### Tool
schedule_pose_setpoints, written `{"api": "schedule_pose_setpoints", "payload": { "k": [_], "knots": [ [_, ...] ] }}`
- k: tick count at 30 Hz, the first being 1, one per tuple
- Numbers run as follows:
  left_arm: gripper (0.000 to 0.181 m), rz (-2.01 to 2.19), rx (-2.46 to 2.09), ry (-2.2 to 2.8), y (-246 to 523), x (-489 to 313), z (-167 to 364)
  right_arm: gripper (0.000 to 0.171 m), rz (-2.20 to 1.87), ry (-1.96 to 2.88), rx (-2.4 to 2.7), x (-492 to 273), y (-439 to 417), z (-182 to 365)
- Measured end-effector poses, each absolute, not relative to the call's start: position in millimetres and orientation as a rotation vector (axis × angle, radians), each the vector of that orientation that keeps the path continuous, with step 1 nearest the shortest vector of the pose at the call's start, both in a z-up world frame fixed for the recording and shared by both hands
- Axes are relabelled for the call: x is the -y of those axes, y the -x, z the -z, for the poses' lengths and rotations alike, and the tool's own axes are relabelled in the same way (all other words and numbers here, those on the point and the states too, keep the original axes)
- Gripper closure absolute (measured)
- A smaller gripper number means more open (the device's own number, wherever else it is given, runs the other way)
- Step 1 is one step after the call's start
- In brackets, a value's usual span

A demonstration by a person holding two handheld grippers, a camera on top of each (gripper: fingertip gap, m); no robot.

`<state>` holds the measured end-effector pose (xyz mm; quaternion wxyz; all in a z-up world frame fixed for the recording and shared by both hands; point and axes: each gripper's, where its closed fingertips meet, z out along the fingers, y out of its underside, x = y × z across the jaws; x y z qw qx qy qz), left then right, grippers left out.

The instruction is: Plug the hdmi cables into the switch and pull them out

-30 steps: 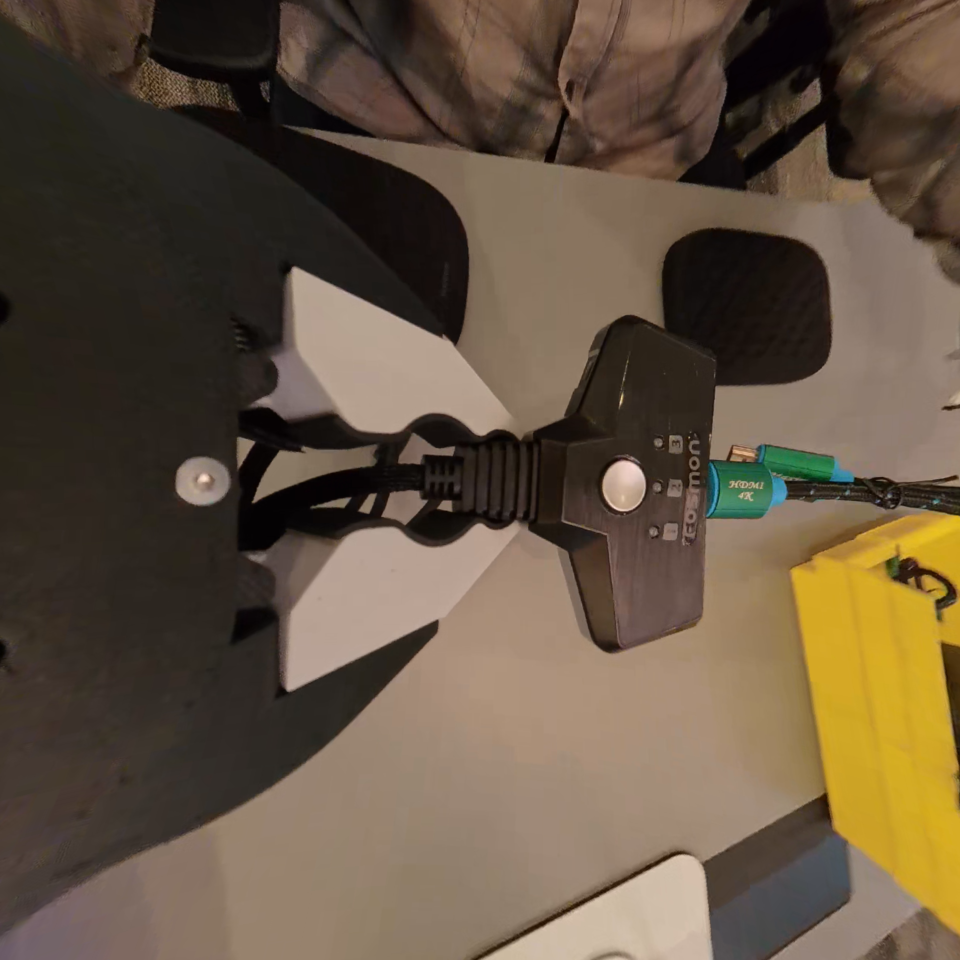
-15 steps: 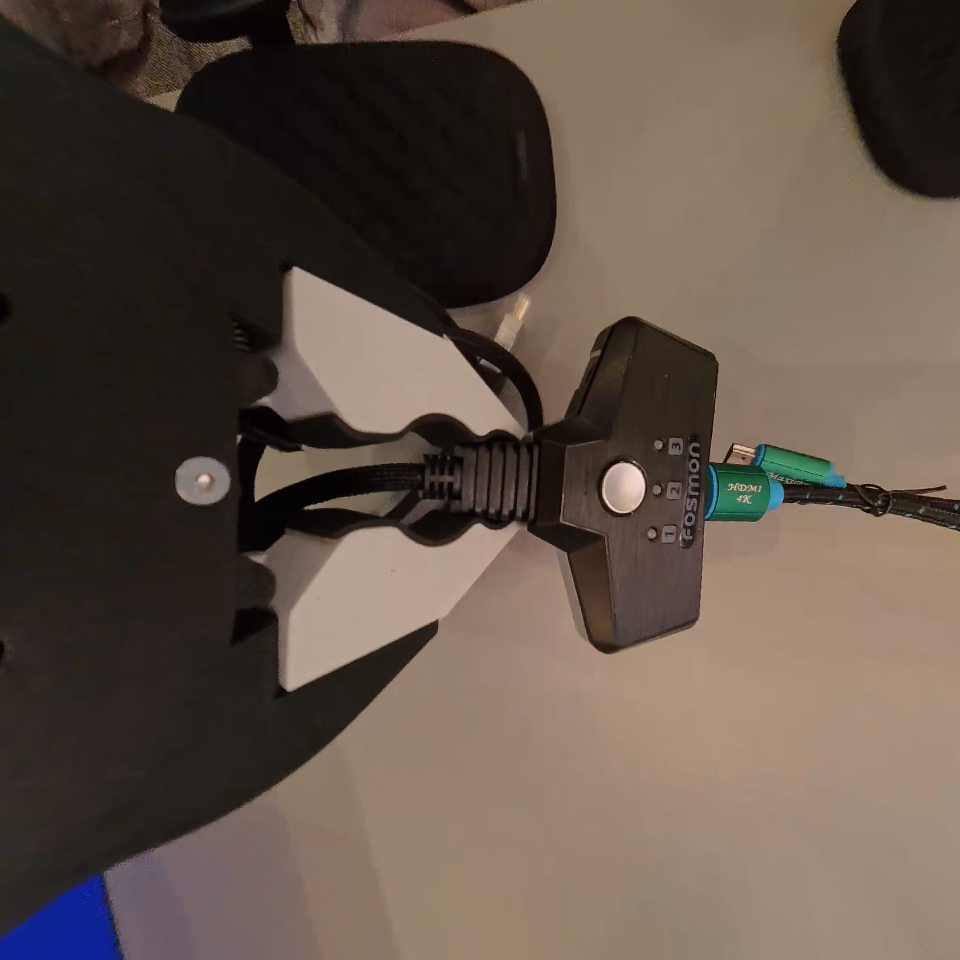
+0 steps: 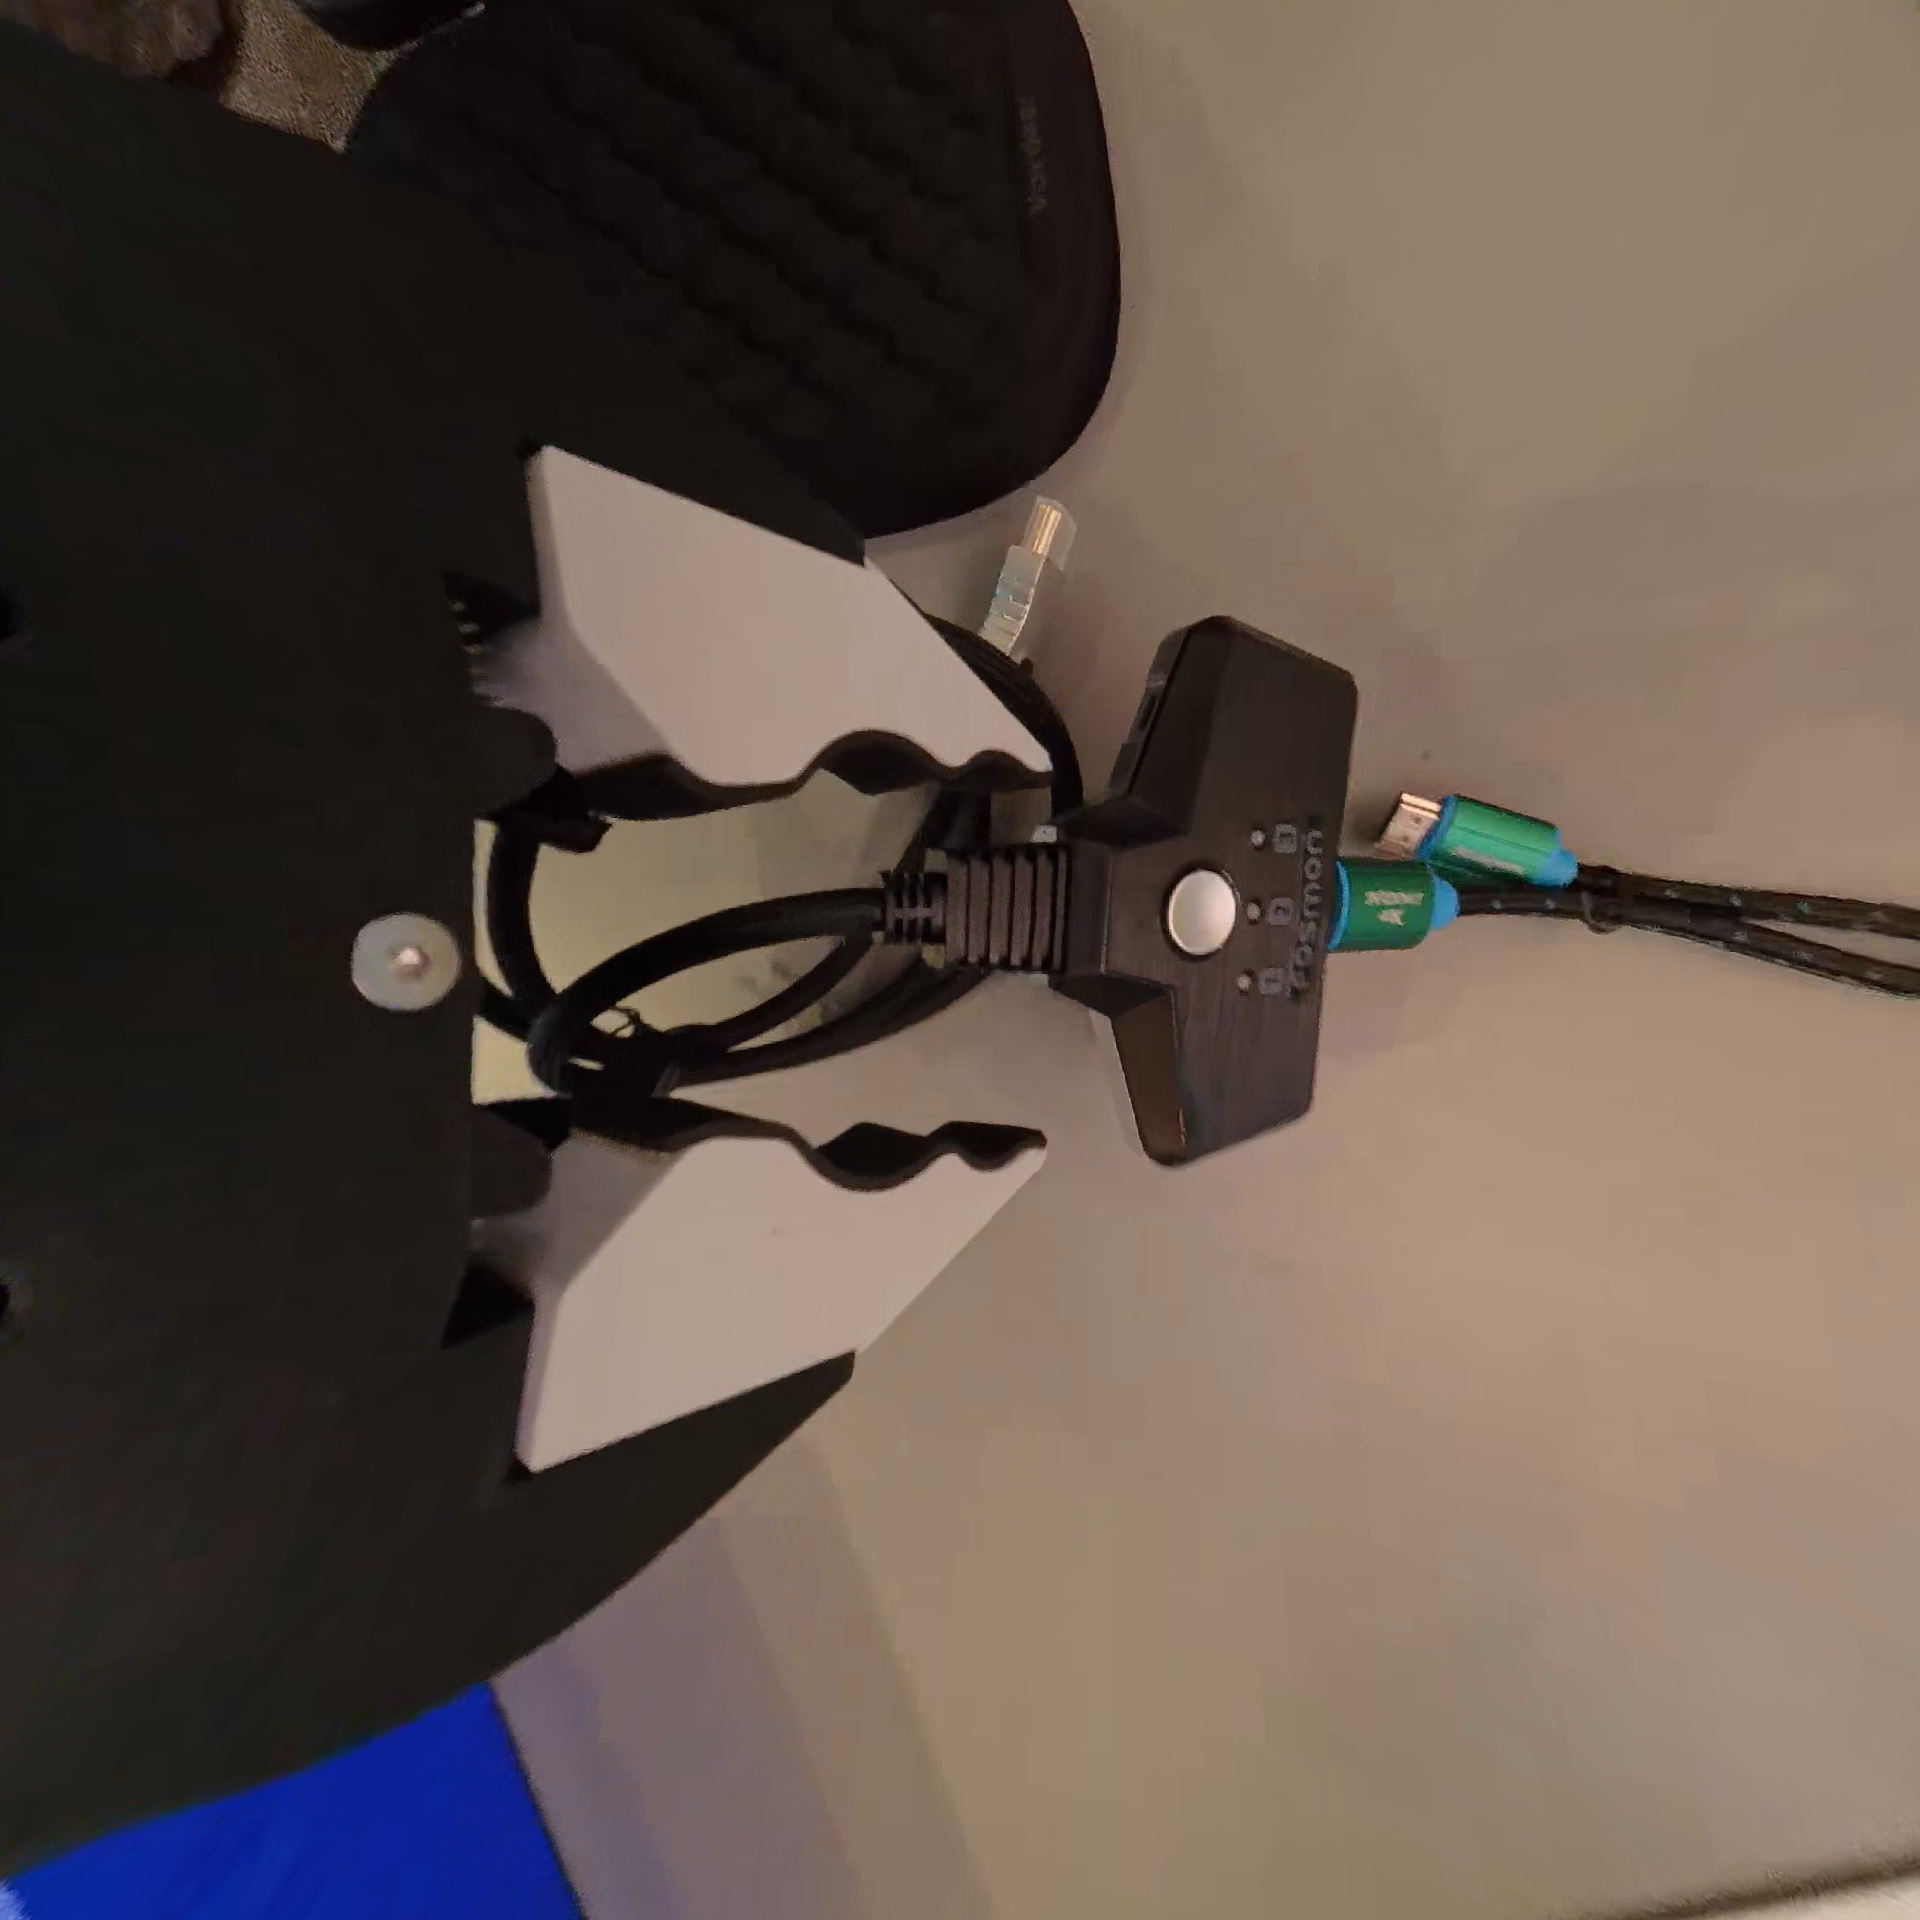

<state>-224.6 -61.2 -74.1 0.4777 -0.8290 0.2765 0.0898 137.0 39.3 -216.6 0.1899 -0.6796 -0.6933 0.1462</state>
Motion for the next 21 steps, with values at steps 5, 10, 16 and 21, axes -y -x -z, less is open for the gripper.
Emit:
{"api": "schedule_pose_setpoints", "payload": {
  "k": [5,10,16,21],
  "knots": [
    [0.145,-0.306,-0.586,2.064,259,59,89,0.11,-0.33,1.84,1.893,-50,-131,188],
    [0.142,-0.352,-0.677,2.171,260,44,147,0.116,-0.321,1.748,1.889,-49,-120,165],
    [0.154,-0.373,-0.581,2.165,268,10,185,0.12,-0.338,1.66,1.912,-47,-105,155],
    [0.175,-0.378,-0.567,2.115,267,2,187,0.124,-0.315,1.63,1.906,-48,-103,149]
  ]
}}
